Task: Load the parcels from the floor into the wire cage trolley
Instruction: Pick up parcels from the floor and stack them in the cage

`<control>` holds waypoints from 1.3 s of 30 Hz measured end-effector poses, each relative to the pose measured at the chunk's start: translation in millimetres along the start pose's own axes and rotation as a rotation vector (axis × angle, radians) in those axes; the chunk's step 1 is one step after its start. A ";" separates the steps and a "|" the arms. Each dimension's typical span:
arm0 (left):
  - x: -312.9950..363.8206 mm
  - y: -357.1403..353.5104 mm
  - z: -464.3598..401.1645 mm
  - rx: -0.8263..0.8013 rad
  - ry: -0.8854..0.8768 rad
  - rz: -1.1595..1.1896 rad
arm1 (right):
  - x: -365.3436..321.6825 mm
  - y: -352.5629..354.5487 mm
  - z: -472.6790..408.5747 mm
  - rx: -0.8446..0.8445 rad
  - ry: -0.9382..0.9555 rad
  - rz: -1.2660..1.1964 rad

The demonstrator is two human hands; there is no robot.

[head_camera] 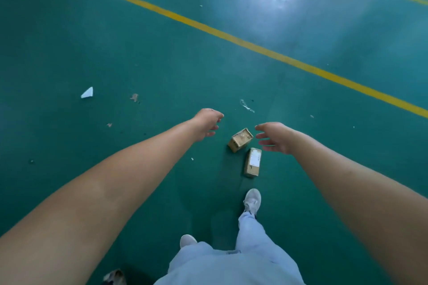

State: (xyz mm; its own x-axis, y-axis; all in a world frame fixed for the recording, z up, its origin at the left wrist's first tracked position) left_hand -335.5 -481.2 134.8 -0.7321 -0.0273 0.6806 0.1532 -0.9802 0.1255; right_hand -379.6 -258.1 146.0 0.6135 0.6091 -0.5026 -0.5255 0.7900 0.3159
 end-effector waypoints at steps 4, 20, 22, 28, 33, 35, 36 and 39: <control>27.6 -38.0 -36.7 -0.022 0.019 -0.042 | 2.4 42.2 -33.0 -0.003 -0.026 -0.041; 89.1 -185.1 -305.2 0.101 0.249 0.030 | -43.1 167.6 -361.0 -0.227 -0.082 0.197; 69.4 -186.4 -345.2 0.112 0.264 0.024 | -36.6 152.8 -405.9 -0.246 -0.073 0.230; -43.5 -190.9 -476.4 0.132 0.391 0.050 | 35.9 94.5 -556.0 -0.278 -0.110 0.311; -163.7 -218.4 -565.0 0.081 0.508 0.090 | 120.5 55.0 -657.8 -0.232 -0.167 0.374; -194.0 -228.6 -583.0 0.065 0.535 0.127 | 141.1 45.7 -678.9 -0.219 -0.174 0.396; -208.2 -233.2 -591.7 0.061 0.549 0.145 | 150.6 41.0 -689.5 -0.210 -0.173 0.405; -249.3 -246.1 -623.4 0.060 0.572 0.216 | 175.1 29.9 -725.6 -0.177 -0.162 0.403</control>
State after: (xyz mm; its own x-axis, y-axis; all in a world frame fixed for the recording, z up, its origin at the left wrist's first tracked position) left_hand -604.5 -355.4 -515.7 -0.9180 -0.3416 0.2018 0.3629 -0.9284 0.0794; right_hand -715.6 -178.8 -516.5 0.4166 0.8791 -0.2315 -0.8247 0.4726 0.3106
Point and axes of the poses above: each hand's wrist, its own z-axis away from the middle knuckle, its own y-axis out of the back of the hand, x = y × z, the point moved 6 cm from there along -z, towards the middle knuckle
